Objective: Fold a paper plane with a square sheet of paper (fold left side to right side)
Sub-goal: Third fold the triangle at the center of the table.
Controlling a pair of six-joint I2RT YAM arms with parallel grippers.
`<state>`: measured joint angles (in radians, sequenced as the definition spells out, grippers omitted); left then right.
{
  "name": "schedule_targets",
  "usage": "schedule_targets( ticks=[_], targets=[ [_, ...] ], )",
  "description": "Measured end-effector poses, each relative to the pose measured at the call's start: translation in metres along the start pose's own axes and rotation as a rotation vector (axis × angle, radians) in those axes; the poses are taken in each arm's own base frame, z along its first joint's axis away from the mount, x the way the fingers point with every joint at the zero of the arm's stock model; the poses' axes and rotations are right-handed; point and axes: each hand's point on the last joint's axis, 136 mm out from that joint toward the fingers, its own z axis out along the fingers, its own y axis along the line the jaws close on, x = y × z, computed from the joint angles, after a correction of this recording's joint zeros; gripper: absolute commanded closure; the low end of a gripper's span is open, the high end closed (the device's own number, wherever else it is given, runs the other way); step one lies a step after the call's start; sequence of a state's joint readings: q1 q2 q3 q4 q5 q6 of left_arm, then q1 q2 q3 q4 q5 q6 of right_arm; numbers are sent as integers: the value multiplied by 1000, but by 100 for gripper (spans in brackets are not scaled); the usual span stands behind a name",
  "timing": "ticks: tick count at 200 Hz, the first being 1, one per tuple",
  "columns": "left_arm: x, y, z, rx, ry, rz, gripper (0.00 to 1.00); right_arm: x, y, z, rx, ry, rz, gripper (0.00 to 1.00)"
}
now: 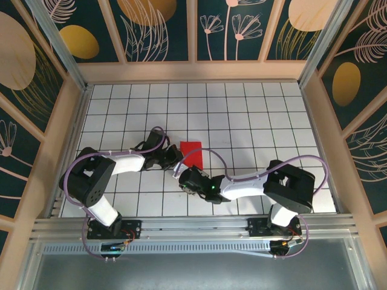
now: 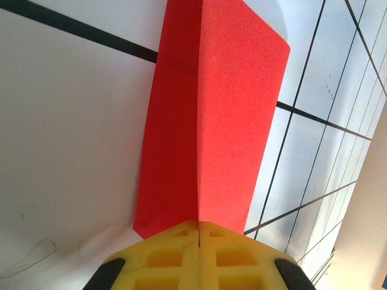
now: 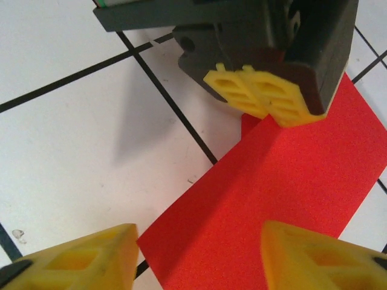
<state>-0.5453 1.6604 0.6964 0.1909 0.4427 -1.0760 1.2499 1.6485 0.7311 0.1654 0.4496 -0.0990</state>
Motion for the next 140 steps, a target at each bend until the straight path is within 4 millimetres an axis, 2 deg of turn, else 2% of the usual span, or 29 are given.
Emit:
schedule_targets(
  ticks=[53, 72, 117, 140],
  targets=[
    [1, 0, 0, 1, 4, 1, 100, -5, -1, 0, 3, -14, 10, 85],
    [1, 0, 1, -1, 4, 1, 99, -4, -1, 1, -2, -9, 19, 100],
    [-2, -2, 0, -3, 2, 32, 77, -2, -2, 0, -51, 5, 83, 100],
    [-12, 1, -8, -20, -22, 53, 70, -1, -5, -3, -109, 6, 152, 100]
  ],
)
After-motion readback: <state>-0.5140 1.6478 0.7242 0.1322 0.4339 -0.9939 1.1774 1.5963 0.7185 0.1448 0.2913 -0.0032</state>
